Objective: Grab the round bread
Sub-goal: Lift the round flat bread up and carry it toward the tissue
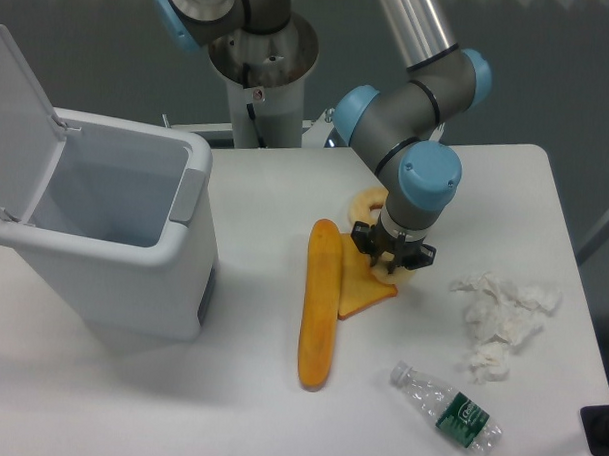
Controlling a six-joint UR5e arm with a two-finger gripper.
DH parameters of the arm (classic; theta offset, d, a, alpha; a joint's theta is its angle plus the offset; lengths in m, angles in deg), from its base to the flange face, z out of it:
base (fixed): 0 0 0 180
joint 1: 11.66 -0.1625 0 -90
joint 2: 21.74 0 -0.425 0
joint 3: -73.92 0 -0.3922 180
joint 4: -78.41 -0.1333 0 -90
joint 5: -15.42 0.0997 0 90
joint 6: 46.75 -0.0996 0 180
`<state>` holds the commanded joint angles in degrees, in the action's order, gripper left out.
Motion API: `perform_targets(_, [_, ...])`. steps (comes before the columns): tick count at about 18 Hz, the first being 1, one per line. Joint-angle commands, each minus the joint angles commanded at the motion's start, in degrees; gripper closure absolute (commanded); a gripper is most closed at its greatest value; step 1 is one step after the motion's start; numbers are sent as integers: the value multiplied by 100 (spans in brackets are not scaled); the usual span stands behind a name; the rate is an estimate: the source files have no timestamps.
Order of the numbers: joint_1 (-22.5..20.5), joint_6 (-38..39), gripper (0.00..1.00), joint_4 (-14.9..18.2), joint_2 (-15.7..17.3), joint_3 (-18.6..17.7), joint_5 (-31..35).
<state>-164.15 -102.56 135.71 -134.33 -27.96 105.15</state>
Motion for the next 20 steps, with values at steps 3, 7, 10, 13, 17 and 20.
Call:
perform_targets(3, [-17, 9, 100, 17, -9, 404, 18])
perform_targets(7, [-131, 0, 100, 61, 9, 1053, 0])
perform_targets(10, [-228, -183, 100, 656, -123, 1713, 9])
perform_targets(13, [-377, -1131, 100, 1545, -149, 2267, 18])
perform_targets(17, [-483, -1248, 100, 1792, -202, 2584, -9])
perform_targets(20, [-501, -1825, 100, 2056, -316, 2865, -9])
